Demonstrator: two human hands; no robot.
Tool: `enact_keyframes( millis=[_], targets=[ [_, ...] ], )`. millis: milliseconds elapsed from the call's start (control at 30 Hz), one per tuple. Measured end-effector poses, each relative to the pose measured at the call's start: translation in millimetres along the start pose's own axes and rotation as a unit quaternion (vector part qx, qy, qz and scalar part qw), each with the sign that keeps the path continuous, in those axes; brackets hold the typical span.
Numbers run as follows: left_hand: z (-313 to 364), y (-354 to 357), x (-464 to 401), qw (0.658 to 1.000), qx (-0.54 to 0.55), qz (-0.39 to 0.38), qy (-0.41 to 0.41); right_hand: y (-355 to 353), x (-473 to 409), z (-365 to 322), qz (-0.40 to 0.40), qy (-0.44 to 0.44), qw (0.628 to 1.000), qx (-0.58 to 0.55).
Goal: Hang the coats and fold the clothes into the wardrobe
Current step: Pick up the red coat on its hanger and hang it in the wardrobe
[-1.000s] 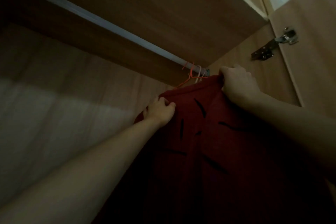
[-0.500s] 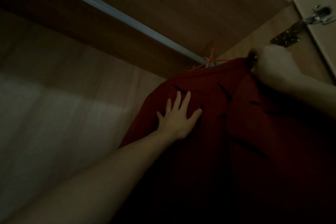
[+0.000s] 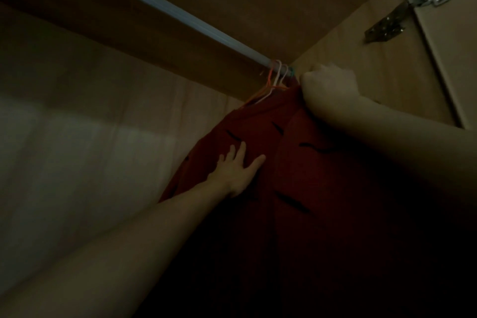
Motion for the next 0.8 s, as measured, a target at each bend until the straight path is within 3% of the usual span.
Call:
enact_keyframes(
  millis=[100, 267, 367, 500, 633, 800],
  targets=[
    [-0.6, -1.1, 36.7, 0.999, -0.027, -0.023, 0.018, -2.9, 21.4, -12.3, -0.055, 0.017, 0.997, 0.048],
    [-12.1, -0.1, 111.0, 0.989, -0.137, -0.037, 0.039, -5.7, 82.6, -33.4, -0.110, 0.024, 0.993, 0.036],
    [-19.1, 0.1, 161.1, 0.987, -0.157, -0.017, 0.007, -20.5, 129.6, -46.8, -0.135, 0.006, 0.991, -0.001],
    [-28.0, 3.2, 233.2, 0.984, -0.164, -0.069, -0.027, -55.2, 198.7, -66.5, -0.192, -0.026, 0.980, -0.045],
    [-23.9, -3.7, 298.7, 0.977, -0.200, -0.068, 0.020, -97.2, 261.7, -74.8, -0.200, -0.020, 0.974, -0.105],
    [0.0, -29.9, 380.3, 0.984, -0.152, -0.032, 0.084, -158.7, 338.2, -77.3, -0.255, -0.014, 0.955, -0.149]
  ],
)
Point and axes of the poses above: each hand's wrist, its own x-axis away from the middle knuckle, its own y-axis out of the palm, z = x × y, the point moved 4 cm from there along -x, towards the middle knuckle, and after that the axes turned 6 degrees about z, right-handed, at the moved point
